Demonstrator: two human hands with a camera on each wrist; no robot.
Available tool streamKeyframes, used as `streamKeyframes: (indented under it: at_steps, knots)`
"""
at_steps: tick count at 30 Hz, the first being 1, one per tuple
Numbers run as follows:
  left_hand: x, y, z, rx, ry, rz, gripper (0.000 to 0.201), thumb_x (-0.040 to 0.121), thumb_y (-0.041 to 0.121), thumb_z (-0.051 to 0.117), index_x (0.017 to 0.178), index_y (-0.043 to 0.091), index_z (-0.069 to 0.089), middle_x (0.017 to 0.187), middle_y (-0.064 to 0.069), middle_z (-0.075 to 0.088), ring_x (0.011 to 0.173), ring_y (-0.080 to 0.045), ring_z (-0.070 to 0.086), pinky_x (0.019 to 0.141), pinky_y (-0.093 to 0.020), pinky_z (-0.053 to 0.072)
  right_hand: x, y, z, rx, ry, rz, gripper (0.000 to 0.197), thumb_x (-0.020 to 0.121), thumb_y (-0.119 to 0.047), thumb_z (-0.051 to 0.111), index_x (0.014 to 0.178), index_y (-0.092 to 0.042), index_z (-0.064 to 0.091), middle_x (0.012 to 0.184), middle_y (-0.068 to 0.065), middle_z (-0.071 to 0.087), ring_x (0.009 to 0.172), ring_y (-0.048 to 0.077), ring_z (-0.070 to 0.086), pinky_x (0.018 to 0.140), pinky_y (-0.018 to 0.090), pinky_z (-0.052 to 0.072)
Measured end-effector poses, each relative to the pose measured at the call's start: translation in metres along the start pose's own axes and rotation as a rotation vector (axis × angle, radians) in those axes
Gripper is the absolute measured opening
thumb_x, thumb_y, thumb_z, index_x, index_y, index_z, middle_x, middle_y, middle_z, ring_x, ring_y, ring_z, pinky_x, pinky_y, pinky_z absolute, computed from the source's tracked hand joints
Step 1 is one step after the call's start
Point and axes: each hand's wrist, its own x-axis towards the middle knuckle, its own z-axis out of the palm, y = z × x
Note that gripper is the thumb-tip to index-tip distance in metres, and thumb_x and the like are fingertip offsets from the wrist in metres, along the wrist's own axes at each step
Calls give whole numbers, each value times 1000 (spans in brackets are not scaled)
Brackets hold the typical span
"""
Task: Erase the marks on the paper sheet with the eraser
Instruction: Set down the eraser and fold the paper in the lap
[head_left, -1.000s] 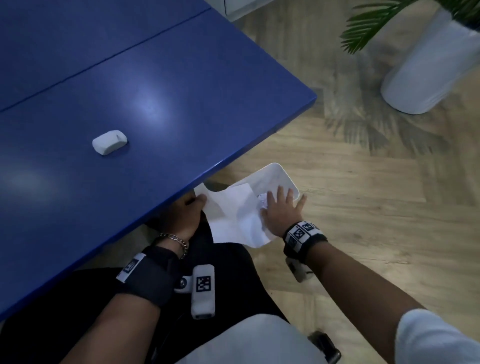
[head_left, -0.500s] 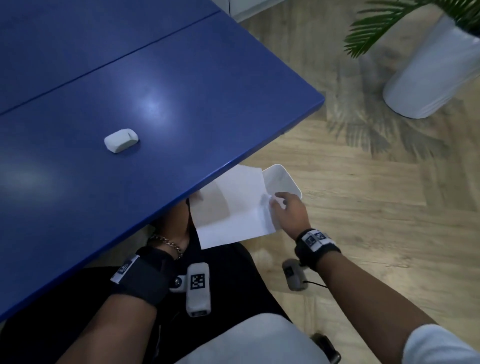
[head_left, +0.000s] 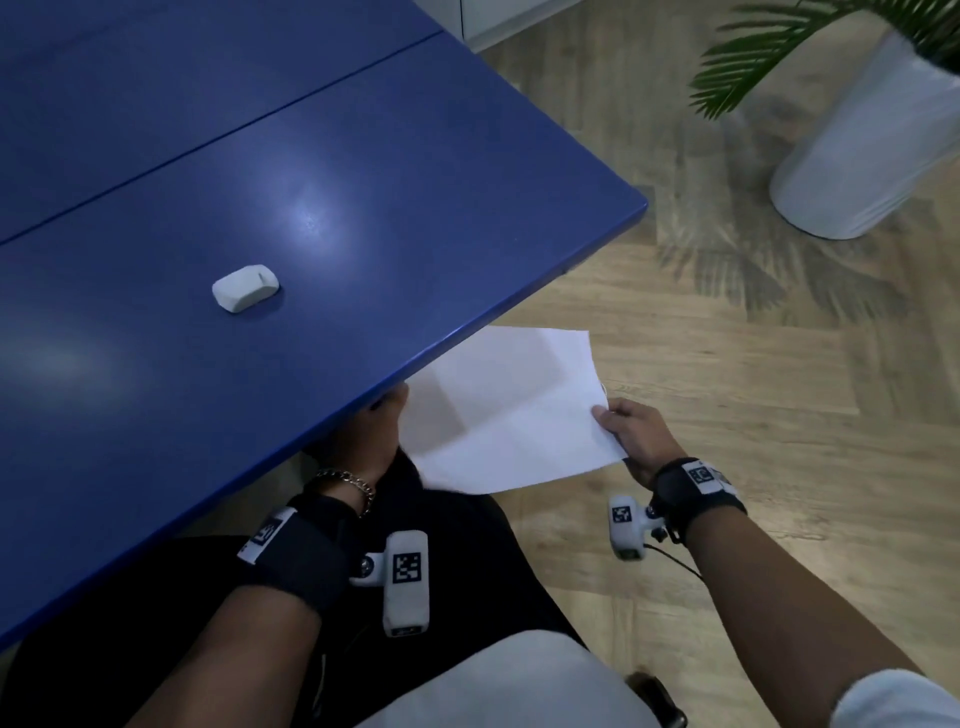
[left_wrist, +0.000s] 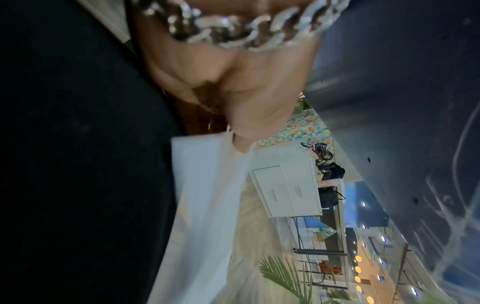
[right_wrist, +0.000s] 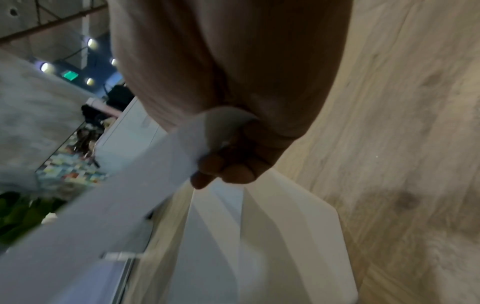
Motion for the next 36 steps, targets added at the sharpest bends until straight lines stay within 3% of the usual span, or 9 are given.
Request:
streamKeyframes:
  at_steps: [6, 10, 13, 17, 22, 26, 30, 32, 36]
  knots:
    - [7, -6, 2, 258, -180, -29, 47, 104, 24, 64, 65, 5, 47, 65, -10, 49, 65, -23, 49, 69, -35, 33, 21, -20, -2, -343, 193, -83, 12, 102, -15, 65, 97, -14, 76, 100, 15, 77, 91, 35, 72, 80, 39, 54]
    - [9, -7, 1, 287, -196, -29, 37, 104, 23, 63, 87, -9, 66, 87, -26, 66, 88, -37, 64, 83, -38, 47, 6, -47, 26, -728, 345, -346, 41, 105, -25, 55, 144, -14, 61, 145, 11, 65, 132, 30, 61, 107, 35, 47]
    - [12, -8, 3, 273, -226, -30, 32, 105, 21, 61, 97, -9, 67, 95, -25, 68, 94, -35, 64, 88, -40, 49, -26, -67, 92, -683, 18, -703, 60, 107, -40, 55, 160, -14, 42, 169, 7, 40, 156, 21, 36, 129, 36, 27]
    - [10, -6, 3, 290, -232, 10, 24, 101, 13, 63, 91, -9, 66, 86, -25, 66, 83, -36, 62, 67, -37, 38, -55, -50, 167, -769, -404, -895, 70, 108, -53, 43, 169, -36, 13, 179, -5, 5, 166, 17, 3, 134, 47, 8]
    - [5, -5, 1, 147, -217, -57, 31, 98, 27, 71, 95, -4, 72, 97, -18, 73, 96, -32, 67, 91, -41, 52, -22, -6, 158, -1137, -282, -677, 62, 110, -59, 21, 168, -42, 5, 179, -6, 0, 166, 25, 0, 128, 66, -5]
    - [1, -10, -3, -83, -187, -130, 33, 77, 54, 70, 94, 30, 84, 108, 2, 79, 109, -27, 71, 106, -53, 52, 21, 15, 92, -1665, -53, -342, 71, 104, -65, 10, 166, -33, 22, 178, 3, 10, 163, 42, 4, 117, 82, -8]
    - [1, -14, -3, -238, -198, -154, 27, 75, 52, 74, 95, 37, 85, 112, 6, 80, 113, -25, 71, 109, -53, 52, 5, -26, 86, -1457, 110, -363, 88, 95, -71, 3, 165, -23, 27, 175, 11, 16, 162, 40, 11, 119, 80, 2]
    - [0, -11, -2, -291, -212, -161, 30, 75, 51, 76, 99, 33, 85, 114, 5, 80, 114, -25, 72, 110, -54, 51, -19, -53, 111, -1077, -53, -514, 75, 103, -69, 25, 165, -26, 27, 176, 6, 17, 163, 28, 15, 129, 64, 11]
    - [-14, 12, -9, -423, -196, -168, 29, 76, 41, 85, 96, 20, 83, 108, -2, 80, 108, -28, 73, 107, -53, 53, -46, -98, 134, -576, -317, -671, 71, 98, -24, 67, 162, -28, 36, 169, -4, 38, 154, 12, 35, 126, 34, 29]
